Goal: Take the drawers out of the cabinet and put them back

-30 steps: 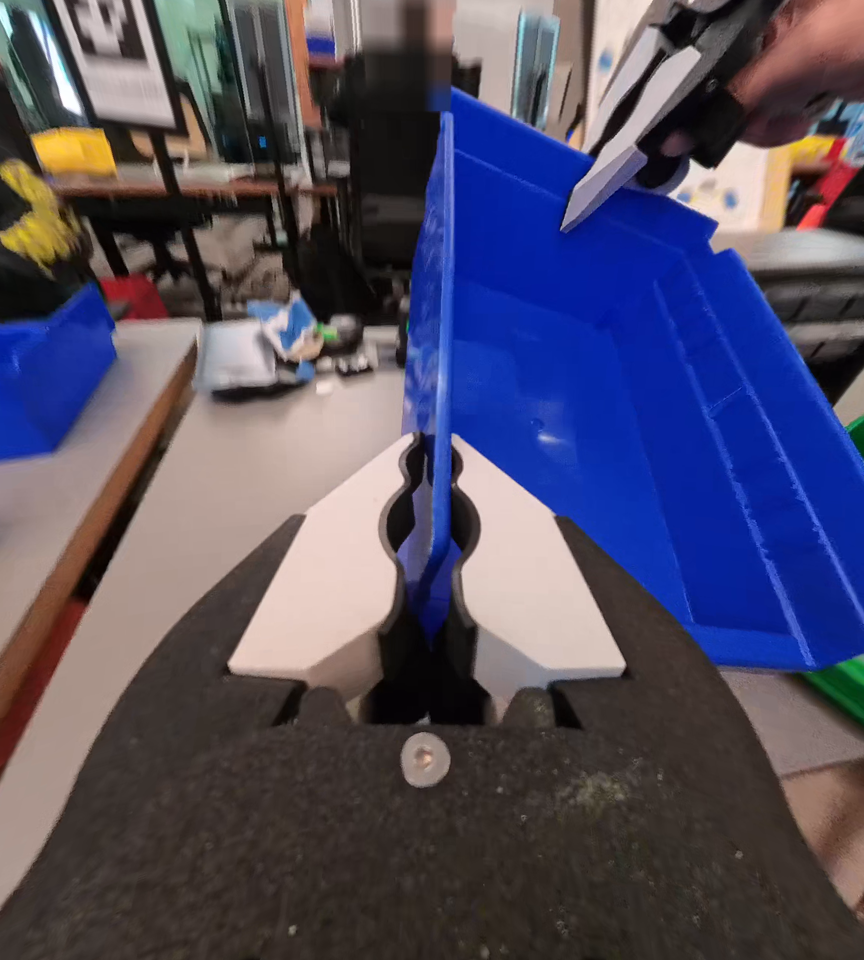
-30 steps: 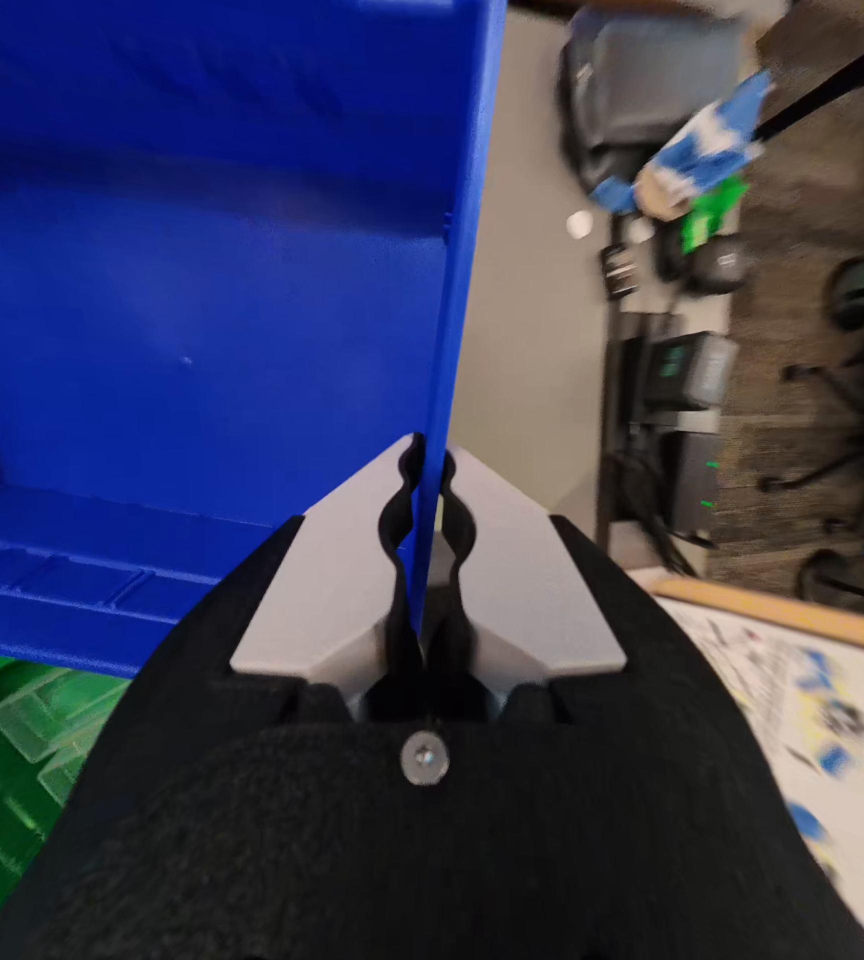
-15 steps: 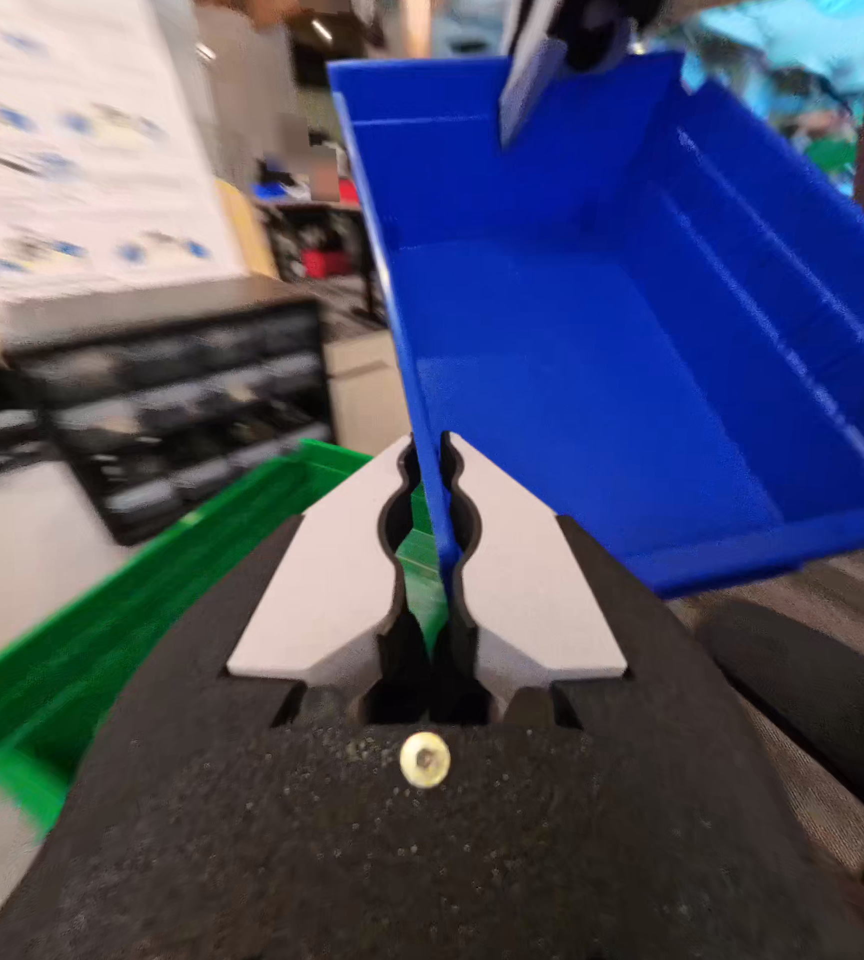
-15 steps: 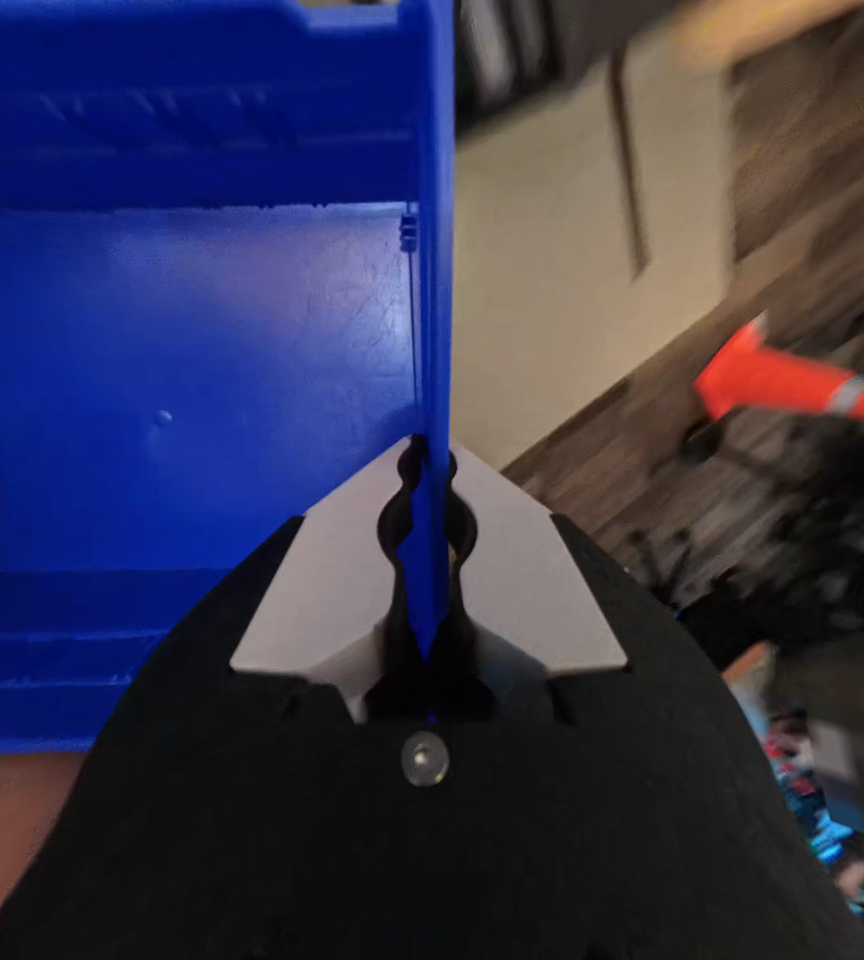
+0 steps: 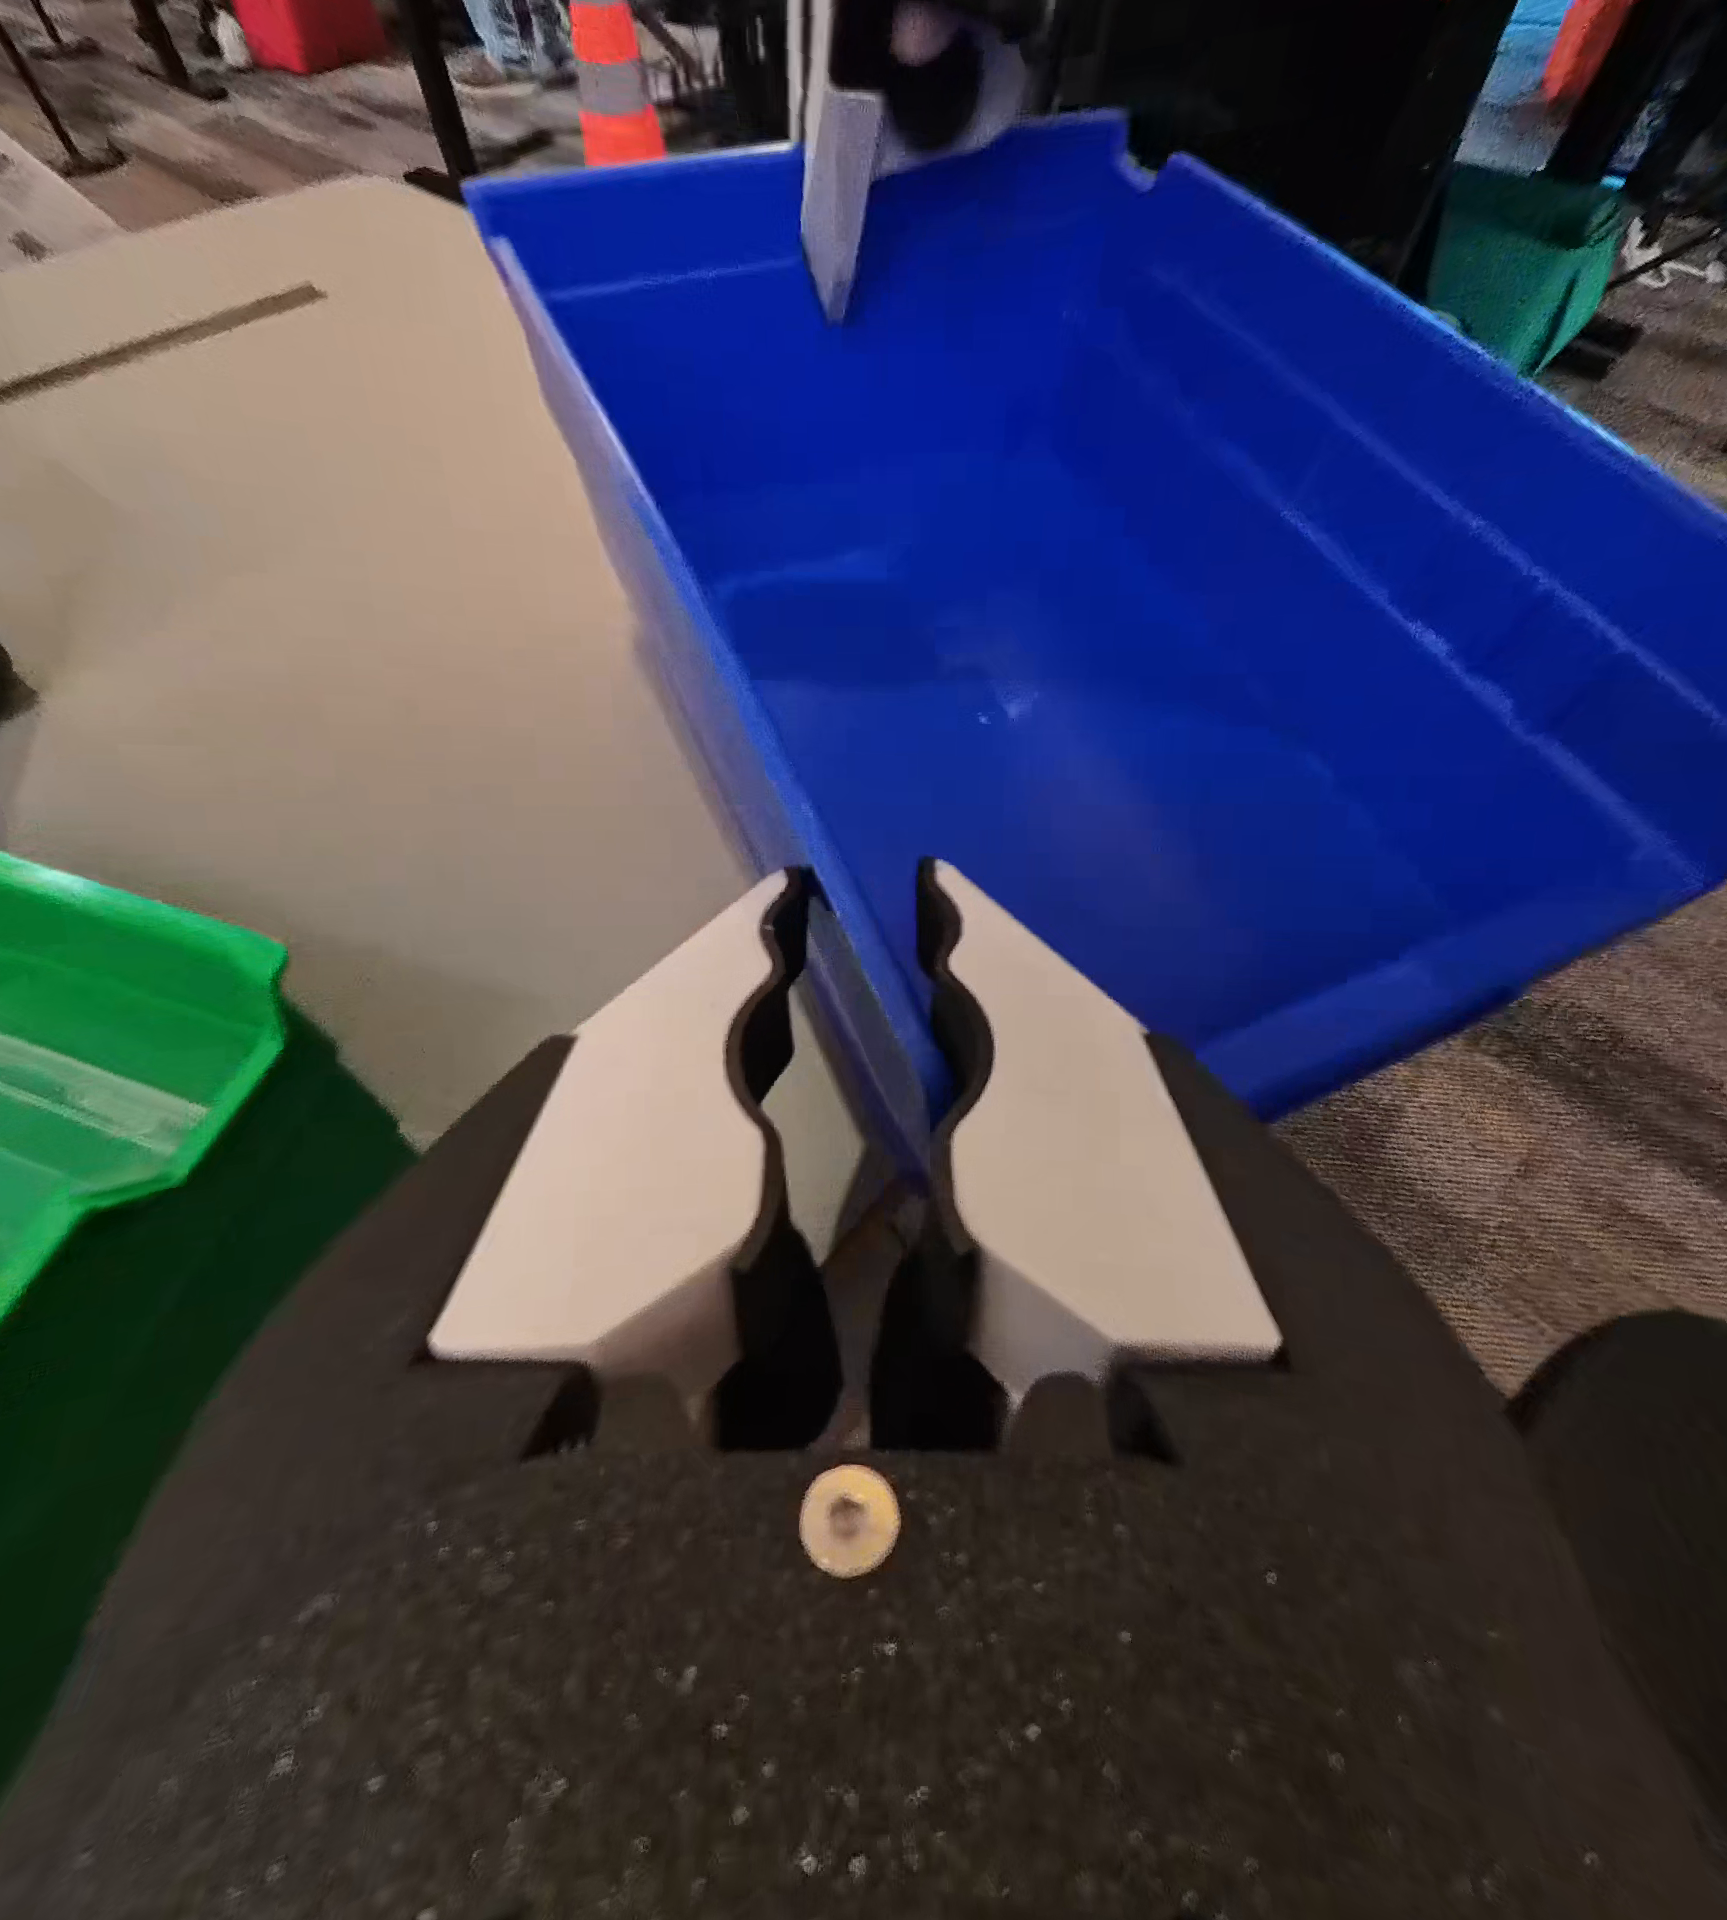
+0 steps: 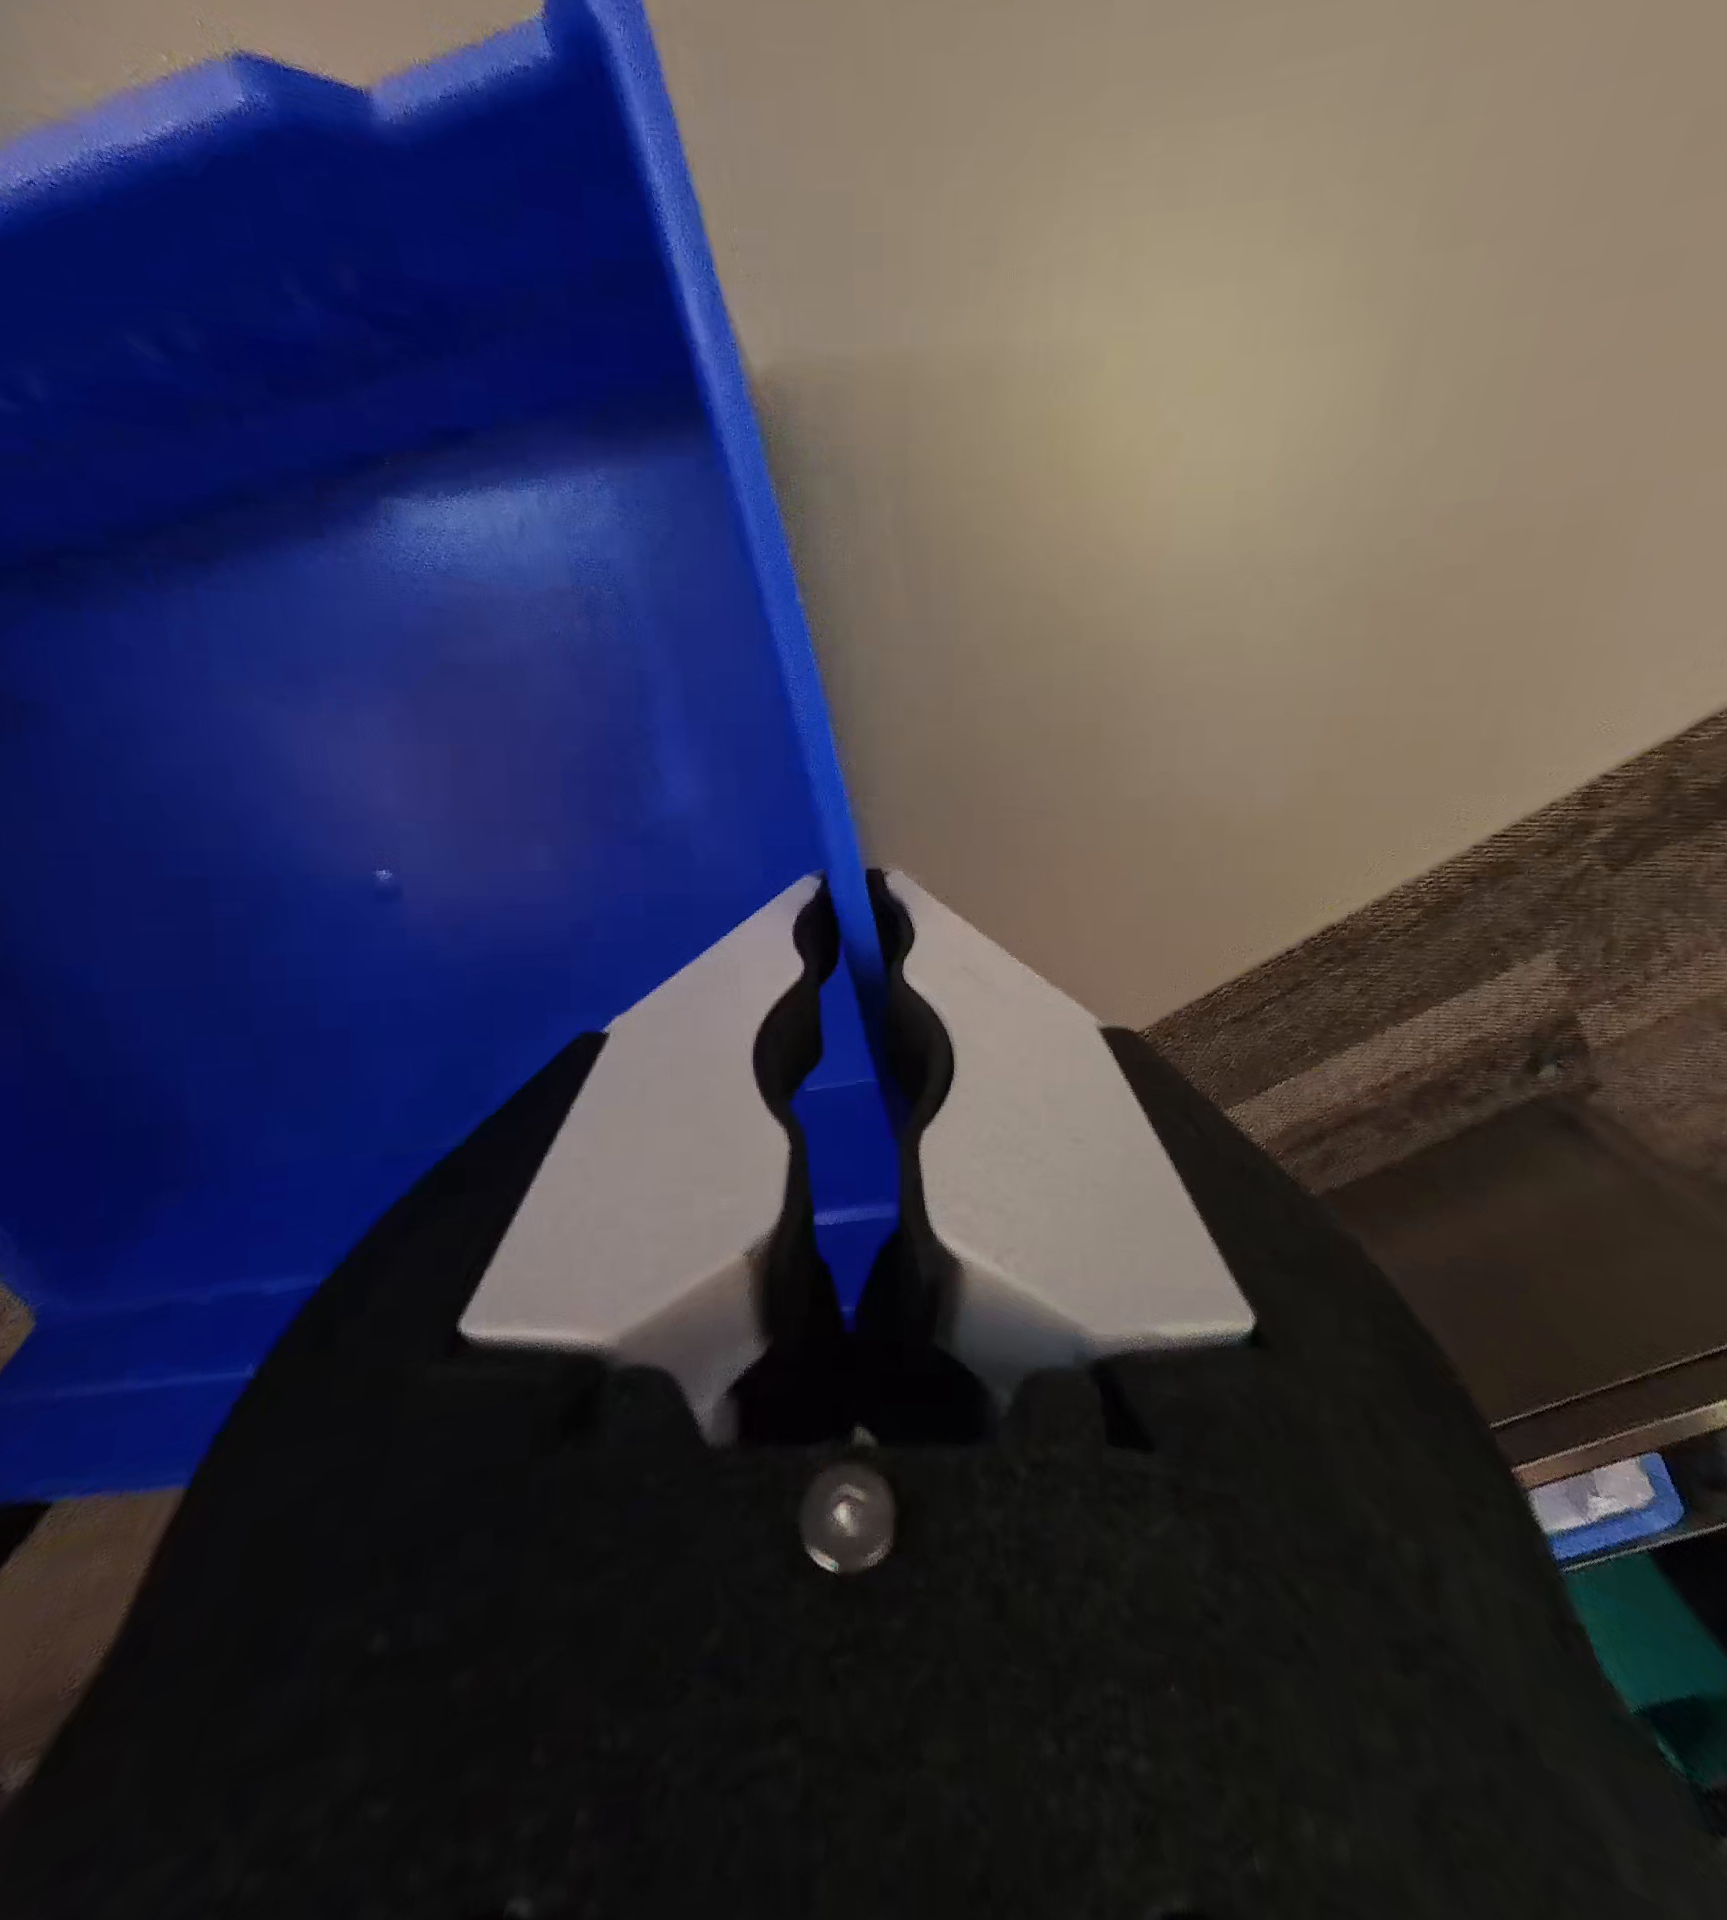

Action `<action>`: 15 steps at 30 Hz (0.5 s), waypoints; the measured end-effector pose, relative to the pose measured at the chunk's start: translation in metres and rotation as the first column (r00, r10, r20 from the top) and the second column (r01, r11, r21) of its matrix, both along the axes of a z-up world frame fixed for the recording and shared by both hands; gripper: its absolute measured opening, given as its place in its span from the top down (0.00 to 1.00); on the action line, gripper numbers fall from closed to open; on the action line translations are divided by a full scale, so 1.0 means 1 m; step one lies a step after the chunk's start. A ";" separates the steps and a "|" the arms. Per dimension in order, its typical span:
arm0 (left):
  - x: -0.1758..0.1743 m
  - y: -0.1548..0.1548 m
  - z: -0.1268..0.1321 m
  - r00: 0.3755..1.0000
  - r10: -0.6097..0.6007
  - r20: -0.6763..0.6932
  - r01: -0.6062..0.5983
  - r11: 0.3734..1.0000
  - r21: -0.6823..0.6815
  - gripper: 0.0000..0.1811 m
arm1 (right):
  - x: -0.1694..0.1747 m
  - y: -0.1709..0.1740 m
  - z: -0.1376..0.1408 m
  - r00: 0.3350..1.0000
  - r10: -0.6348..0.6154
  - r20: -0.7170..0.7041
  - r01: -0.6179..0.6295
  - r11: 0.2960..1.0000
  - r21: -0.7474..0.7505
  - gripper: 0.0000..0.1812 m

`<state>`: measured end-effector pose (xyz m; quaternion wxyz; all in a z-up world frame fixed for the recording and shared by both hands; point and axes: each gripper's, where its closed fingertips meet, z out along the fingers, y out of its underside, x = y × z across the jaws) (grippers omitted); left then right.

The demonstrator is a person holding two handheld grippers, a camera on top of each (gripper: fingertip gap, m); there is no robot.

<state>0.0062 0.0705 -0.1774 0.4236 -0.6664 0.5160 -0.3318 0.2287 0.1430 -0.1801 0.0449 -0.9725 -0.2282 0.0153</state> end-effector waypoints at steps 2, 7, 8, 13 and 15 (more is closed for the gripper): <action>0.004 0.005 -0.002 1.000 0.007 -0.010 -0.007 1.000 -0.009 0.88 | 0.002 0.015 -0.008 0.999 0.045 -0.014 -0.045 0.999 -0.025 0.97; -0.011 -0.017 0.010 0.994 -0.113 0.002 0.113 0.993 -0.025 0.83 | 0.014 0.064 -0.011 0.990 0.137 -0.022 -0.137 0.990 -0.012 0.97; -0.019 -0.025 0.014 0.989 -0.150 0.003 0.150 0.988 -0.043 0.82 | 0.017 0.073 -0.011 0.989 0.149 -0.022 -0.150 0.989 -0.017 0.97; -0.069 -0.068 0.066 0.899 -0.421 0.120 0.436 0.887 -0.151 0.81 | 0.033 0.139 -0.012 0.983 0.184 0.025 -0.184 0.983 -0.006 0.96; -0.086 -0.056 0.089 0.883 -0.434 0.178 0.460 0.876 -0.144 0.83 | 0.033 0.167 -0.012 0.978 0.204 0.040 -0.204 0.979 -0.004 0.96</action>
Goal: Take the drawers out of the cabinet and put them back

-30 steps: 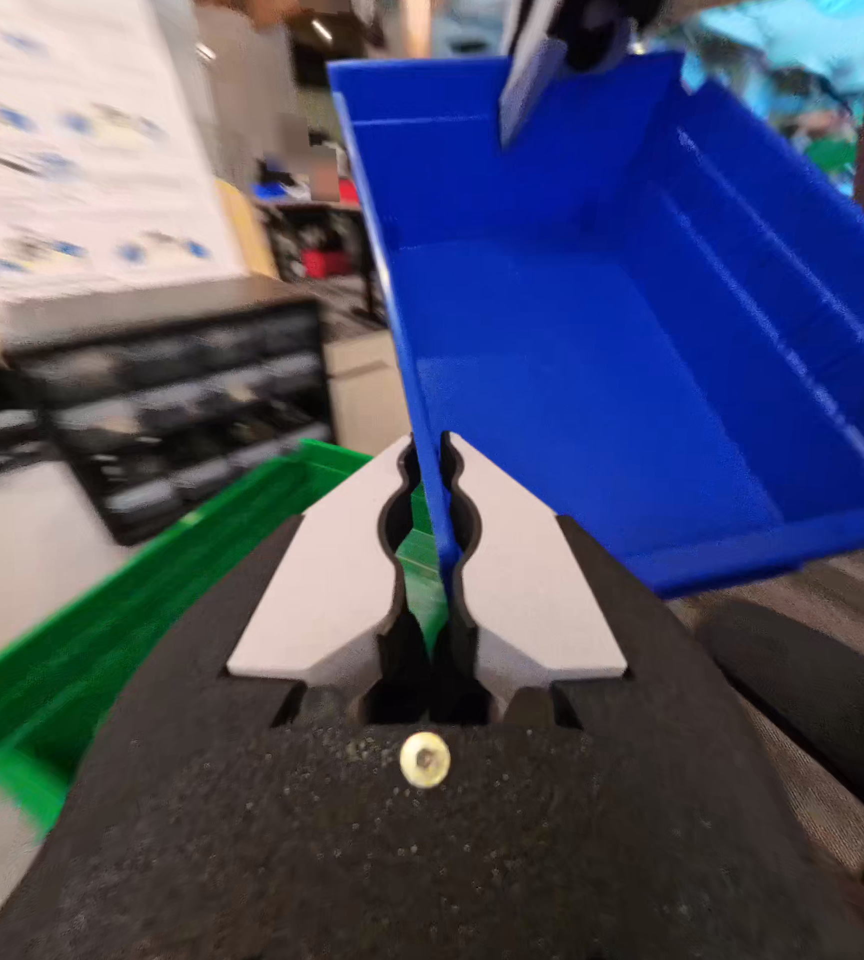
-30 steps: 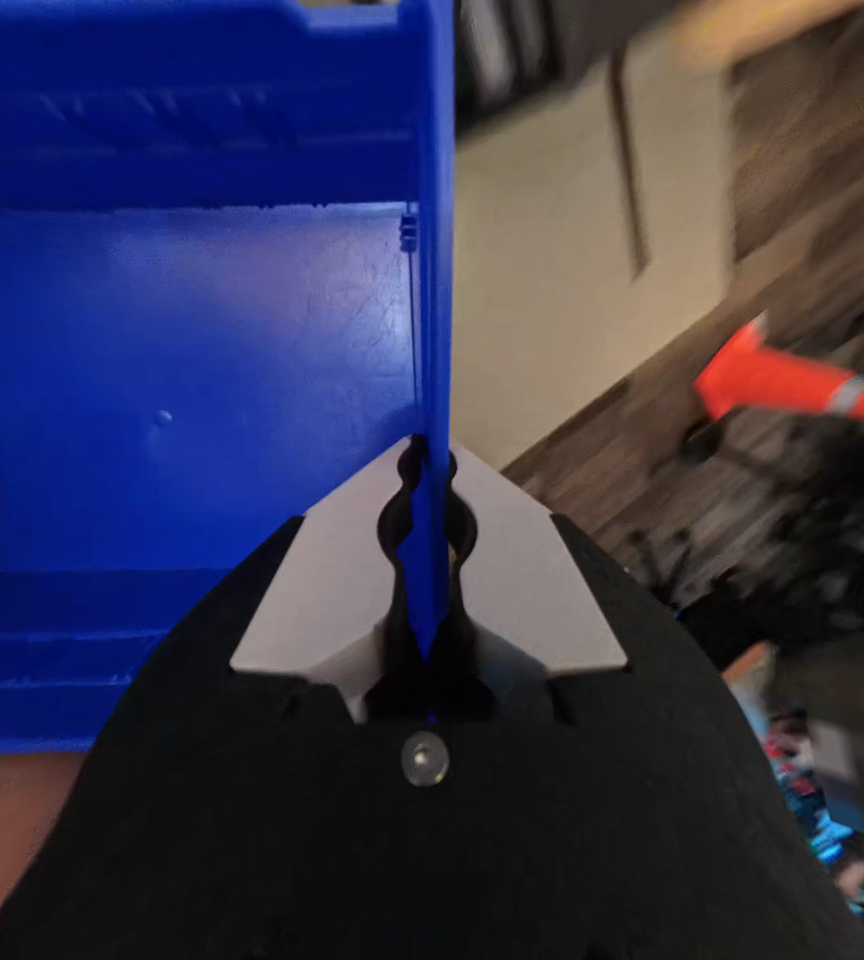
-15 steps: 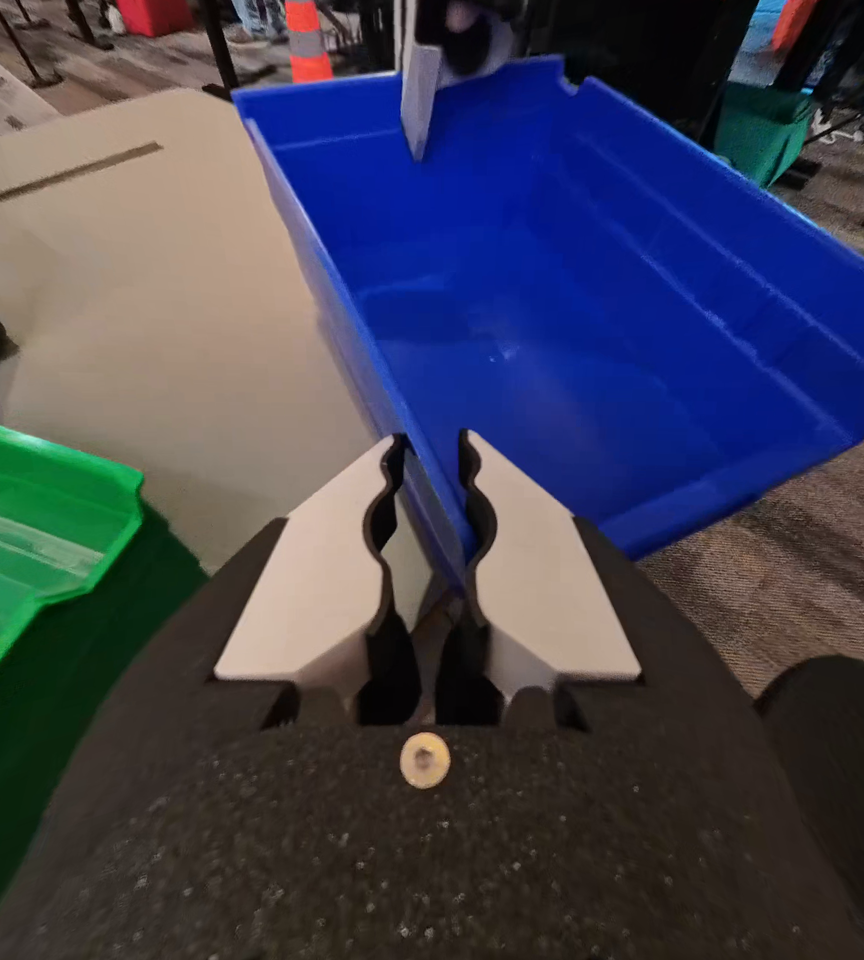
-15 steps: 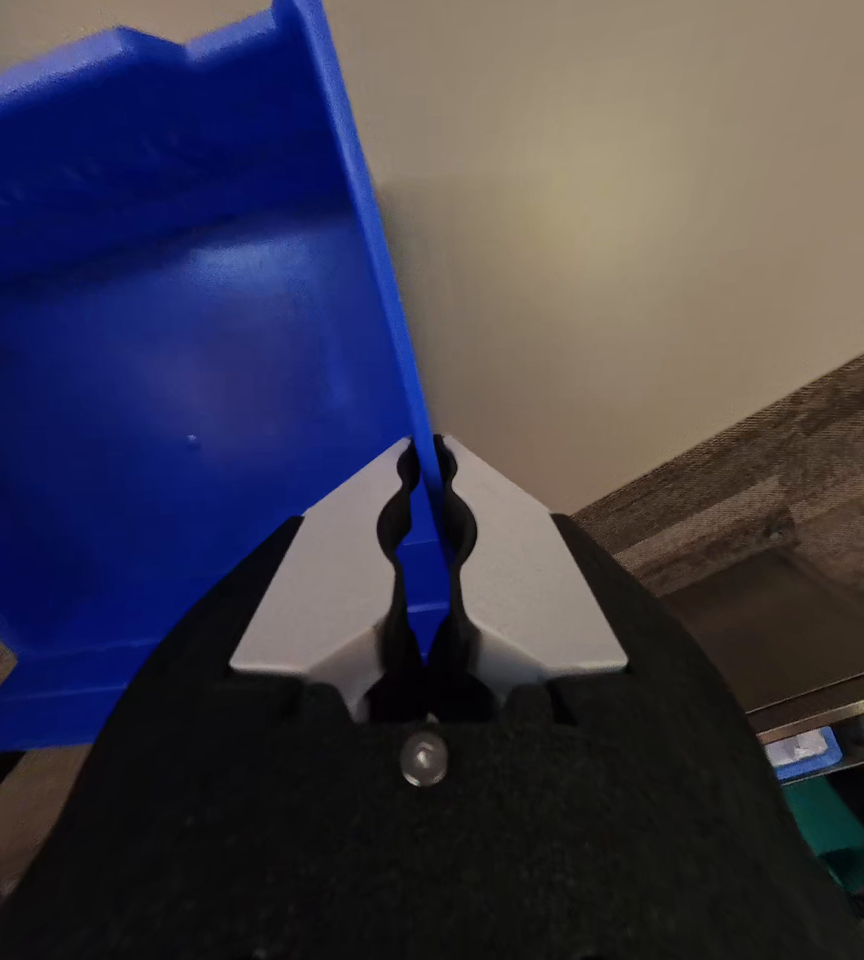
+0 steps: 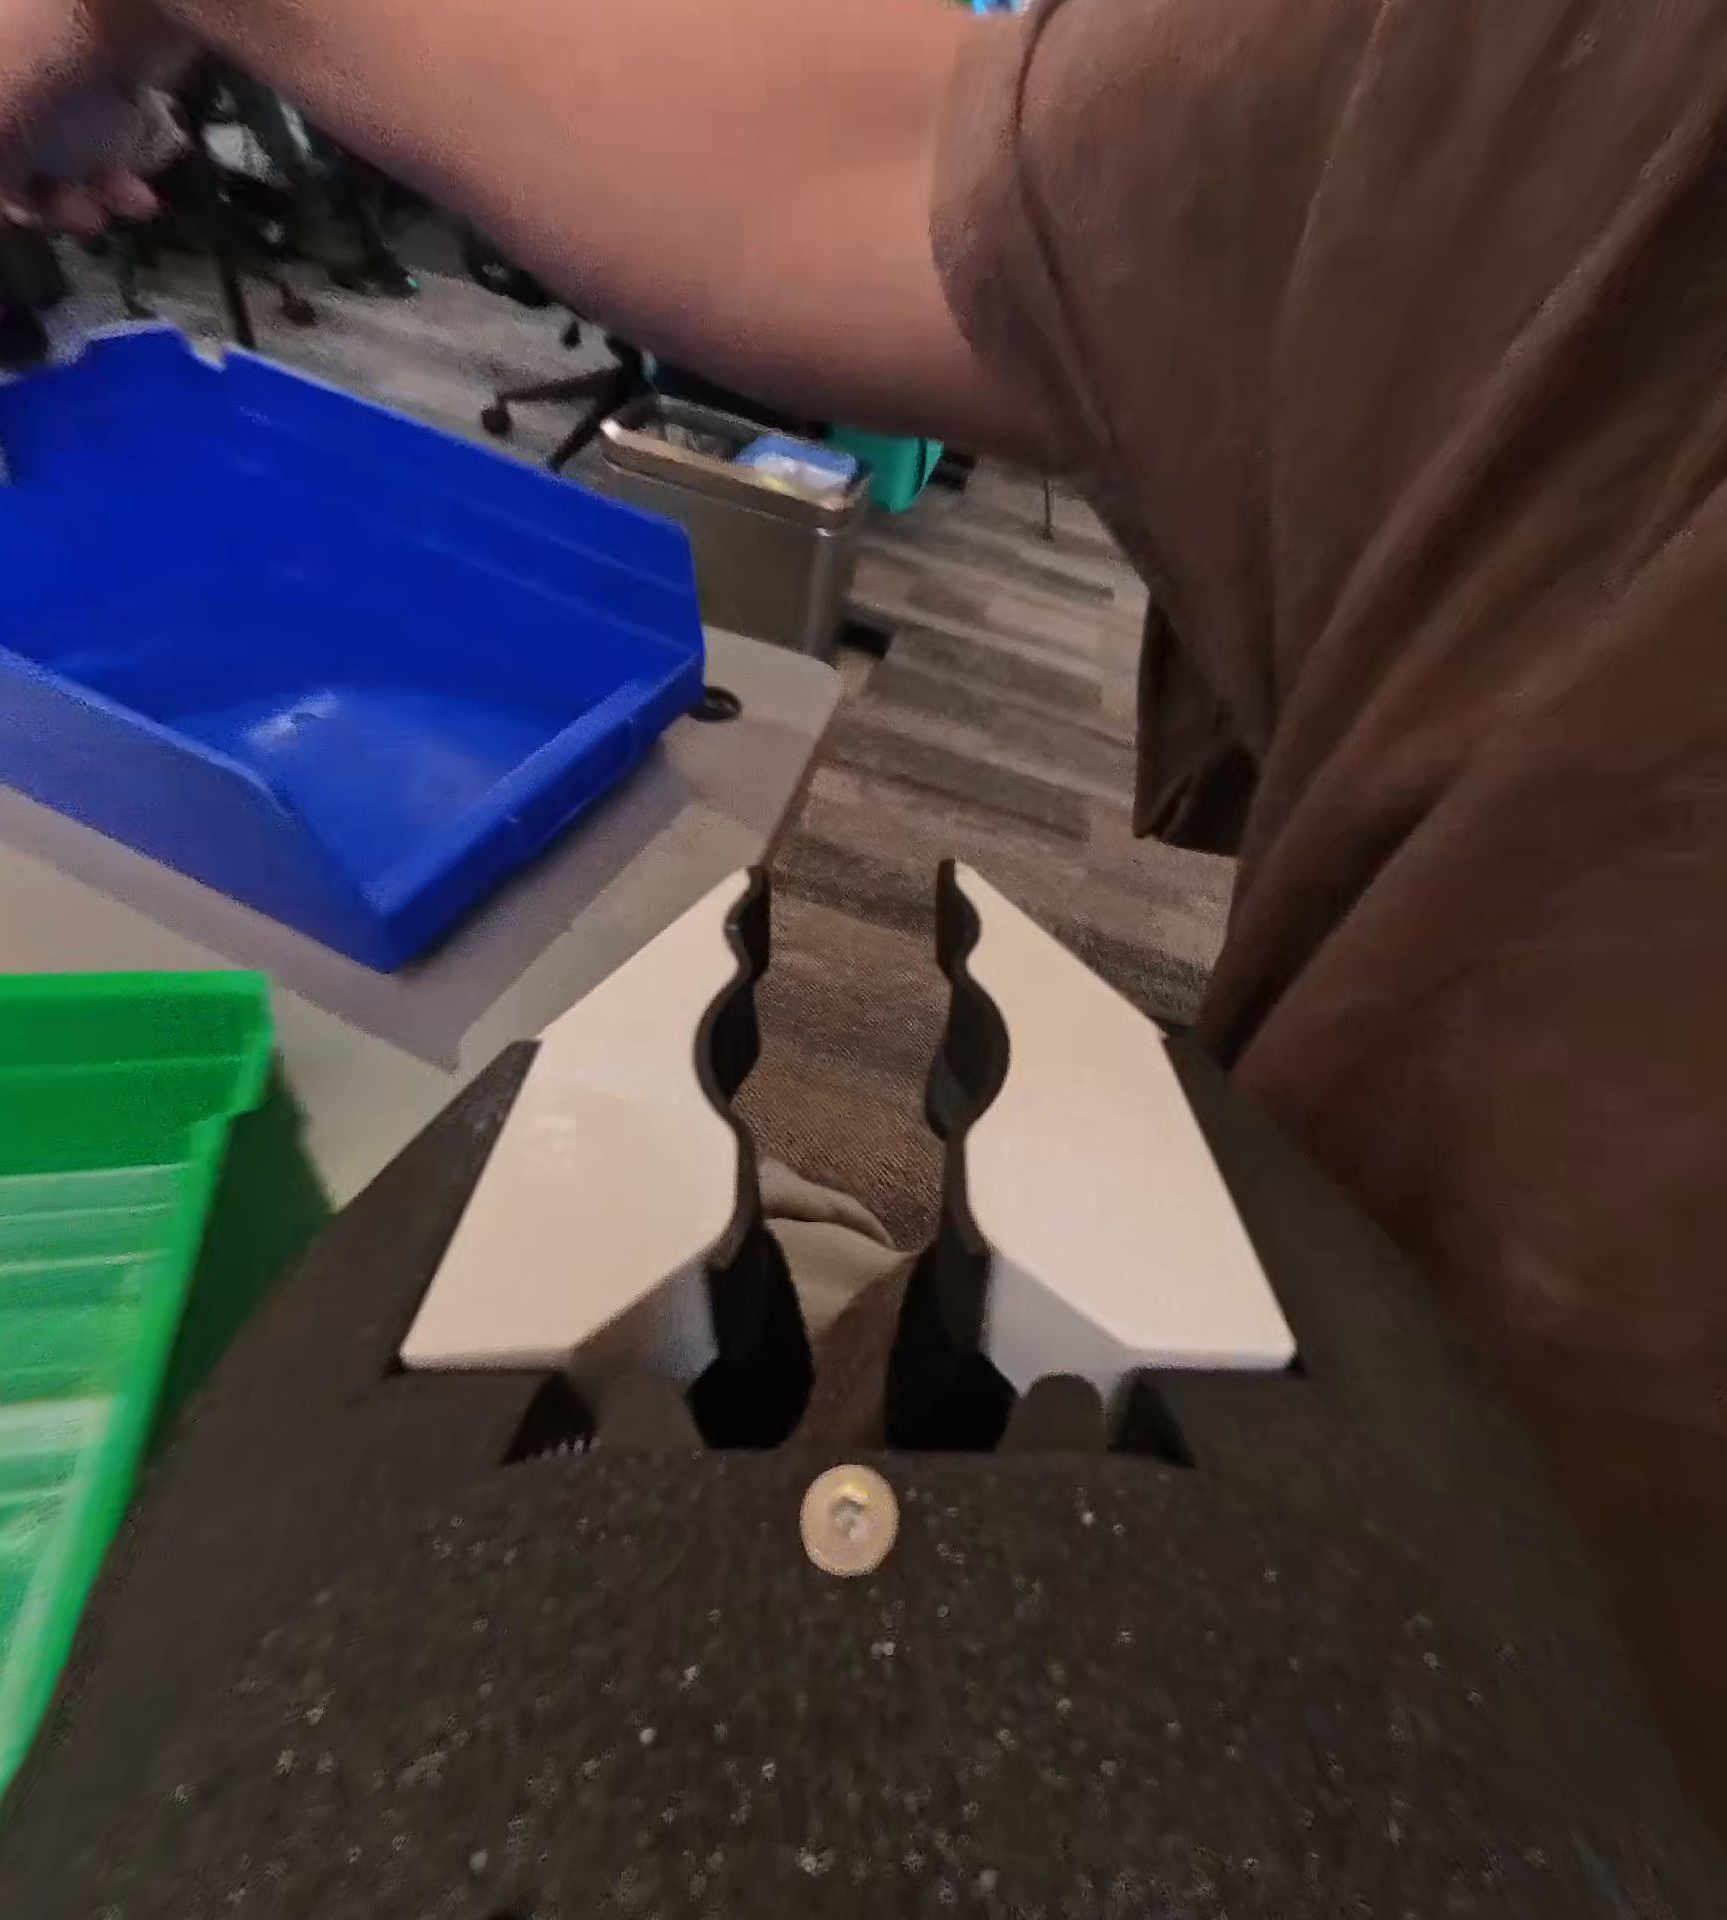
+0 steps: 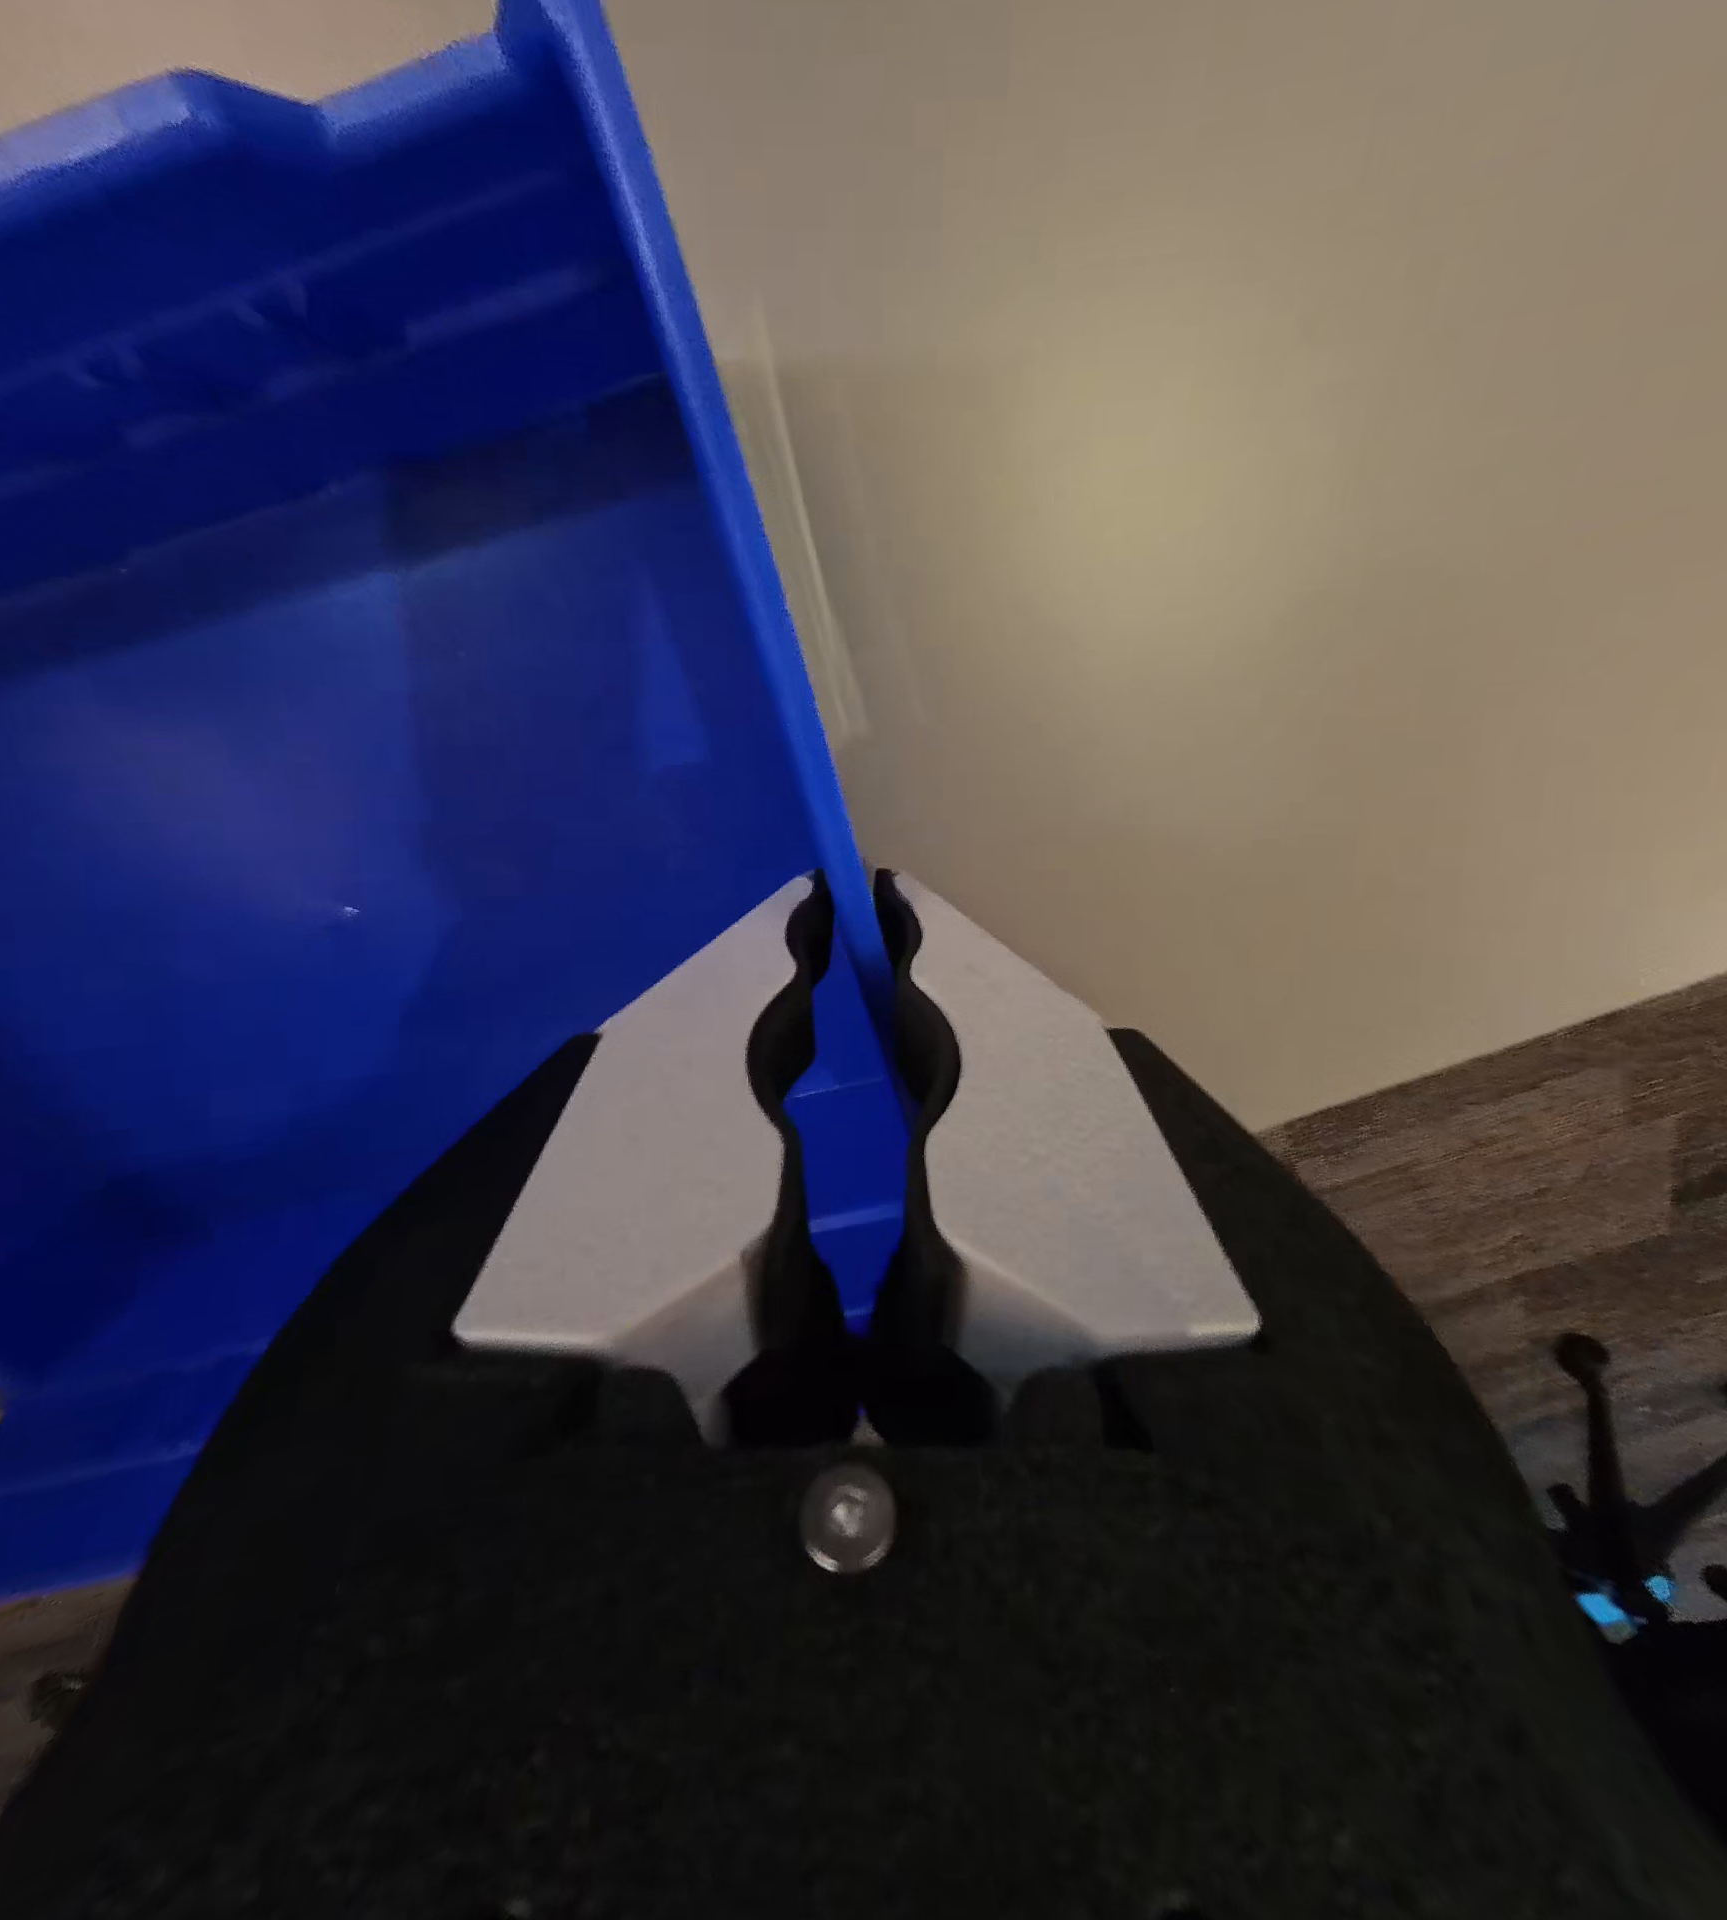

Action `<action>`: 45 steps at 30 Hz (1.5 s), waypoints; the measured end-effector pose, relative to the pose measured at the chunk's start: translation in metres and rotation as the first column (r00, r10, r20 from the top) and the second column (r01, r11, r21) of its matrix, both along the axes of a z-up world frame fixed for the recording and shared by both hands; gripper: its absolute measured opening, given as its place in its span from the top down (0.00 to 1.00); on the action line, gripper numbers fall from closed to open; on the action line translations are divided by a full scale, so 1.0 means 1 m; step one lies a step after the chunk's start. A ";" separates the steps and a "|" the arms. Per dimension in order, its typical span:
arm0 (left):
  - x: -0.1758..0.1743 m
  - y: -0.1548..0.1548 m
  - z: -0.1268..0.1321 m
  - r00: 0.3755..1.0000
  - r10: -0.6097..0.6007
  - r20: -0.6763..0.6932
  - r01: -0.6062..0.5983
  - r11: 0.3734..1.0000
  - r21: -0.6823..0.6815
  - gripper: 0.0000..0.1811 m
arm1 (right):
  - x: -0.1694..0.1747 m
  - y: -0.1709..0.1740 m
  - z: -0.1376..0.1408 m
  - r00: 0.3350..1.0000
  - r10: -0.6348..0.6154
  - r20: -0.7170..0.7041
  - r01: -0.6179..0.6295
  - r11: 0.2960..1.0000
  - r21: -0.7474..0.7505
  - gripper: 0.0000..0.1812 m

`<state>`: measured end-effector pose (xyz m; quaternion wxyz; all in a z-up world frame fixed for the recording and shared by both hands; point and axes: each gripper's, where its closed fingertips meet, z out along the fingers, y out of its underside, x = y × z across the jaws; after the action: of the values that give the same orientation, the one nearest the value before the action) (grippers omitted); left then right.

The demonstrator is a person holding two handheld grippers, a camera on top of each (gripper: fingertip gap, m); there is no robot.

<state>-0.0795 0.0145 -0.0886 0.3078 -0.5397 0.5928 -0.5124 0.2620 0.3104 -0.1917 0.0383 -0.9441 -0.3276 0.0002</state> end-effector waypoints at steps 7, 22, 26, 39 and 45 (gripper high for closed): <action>-0.057 0.139 0.063 0.930 0.329 0.163 -0.351 0.928 0.127 0.83 | -0.007 0.071 0.000 0.994 0.102 0.028 -0.101 0.995 -0.010 0.95; -0.216 0.330 -0.057 0.798 0.580 -0.164 -0.547 0.811 0.208 0.69 | -0.067 0.078 0.126 0.888 -0.233 -0.396 0.432 0.720 0.543 0.62; -0.207 0.336 -0.079 0.823 0.538 -0.183 -0.488 0.834 0.257 0.71 | -0.188 -0.004 0.130 0.767 -0.215 -0.605 0.551 0.704 0.449 0.62; -0.199 0.337 -0.090 0.886 0.415 -0.208 -0.380 0.906 0.189 0.92 | -0.299 -0.066 -0.028 0.831 -0.553 -0.066 0.556 0.819 0.144 0.79; -0.220 0.331 -0.088 0.936 0.266 -0.230 -0.220 0.953 0.210 0.99 | -0.332 -0.048 -0.029 0.787 -0.598 -0.155 0.606 0.795 0.013 0.99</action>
<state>-0.2996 0.3453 -0.1770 0.3377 -0.6403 0.5999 -0.3406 -0.0698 0.2628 -0.2210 0.0890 -0.9950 -0.0059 0.0453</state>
